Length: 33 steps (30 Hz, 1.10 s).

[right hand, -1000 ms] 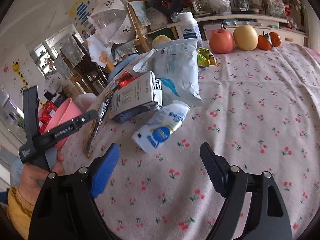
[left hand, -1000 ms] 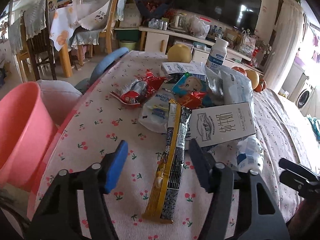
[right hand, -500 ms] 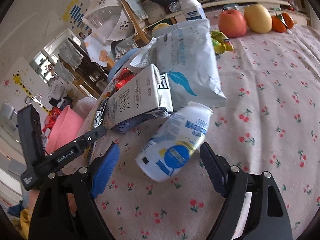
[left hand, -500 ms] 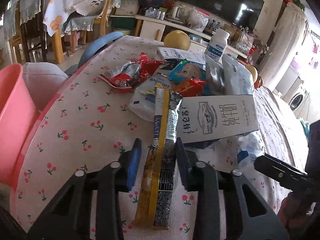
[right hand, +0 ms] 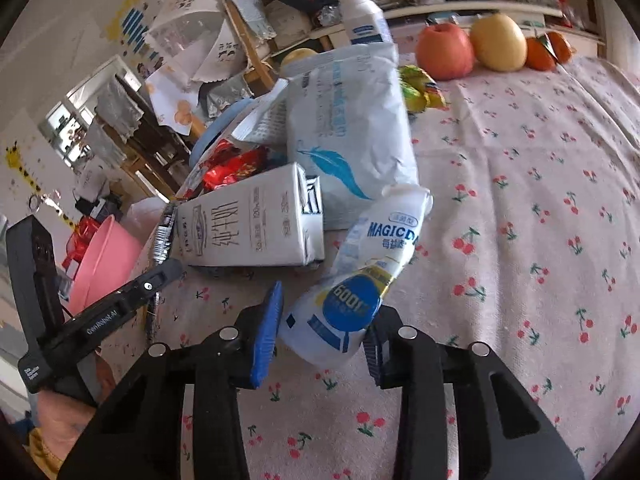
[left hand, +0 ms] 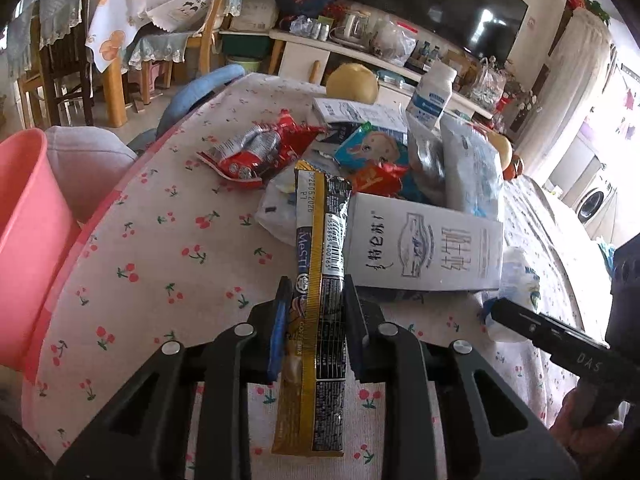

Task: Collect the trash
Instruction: 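Carry both items to the pink bucket and open both grippers to drop them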

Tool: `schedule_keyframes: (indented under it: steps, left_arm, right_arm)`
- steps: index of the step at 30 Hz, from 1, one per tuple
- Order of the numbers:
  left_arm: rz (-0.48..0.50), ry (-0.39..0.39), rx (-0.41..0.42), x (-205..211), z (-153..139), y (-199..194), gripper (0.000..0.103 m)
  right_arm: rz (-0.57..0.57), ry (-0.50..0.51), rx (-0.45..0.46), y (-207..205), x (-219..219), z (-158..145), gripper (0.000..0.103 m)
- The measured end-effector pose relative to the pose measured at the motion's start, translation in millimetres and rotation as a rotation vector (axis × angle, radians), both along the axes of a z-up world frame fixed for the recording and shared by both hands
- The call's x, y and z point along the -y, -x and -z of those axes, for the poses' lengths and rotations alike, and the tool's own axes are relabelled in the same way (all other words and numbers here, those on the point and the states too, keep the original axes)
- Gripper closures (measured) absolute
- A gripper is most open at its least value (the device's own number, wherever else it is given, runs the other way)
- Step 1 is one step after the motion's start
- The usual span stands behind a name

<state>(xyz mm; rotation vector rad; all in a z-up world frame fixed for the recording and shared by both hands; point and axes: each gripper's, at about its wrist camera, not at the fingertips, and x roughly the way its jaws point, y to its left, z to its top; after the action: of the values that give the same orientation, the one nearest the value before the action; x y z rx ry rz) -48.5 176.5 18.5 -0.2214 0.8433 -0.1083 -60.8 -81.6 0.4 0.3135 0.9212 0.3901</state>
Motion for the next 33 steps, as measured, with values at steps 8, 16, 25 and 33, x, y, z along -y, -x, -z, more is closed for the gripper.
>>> schedule_keyframes:
  steps: [8,16,25,33]
  left_arm:
    - [-0.019,0.026,0.043,-10,-13,5,0.077]
    - [-0.077,0.031,0.121,-31,-37,17,0.077]
    - [-0.223,0.007,0.214,-81,-63,37,0.077]
    - [-0.452,0.016,0.258,-164,-74,59,0.077]
  right_arm:
    - [0.031,-0.017,-0.003,11,15,-2,0.066]
    - [0.069,0.019,0.101,34,26,-34,0.066]
    - [-0.033,0.016,0.235,46,-23,-93,0.066]
    - [-0.324,0.013,0.289,45,-155,-125,0.066]
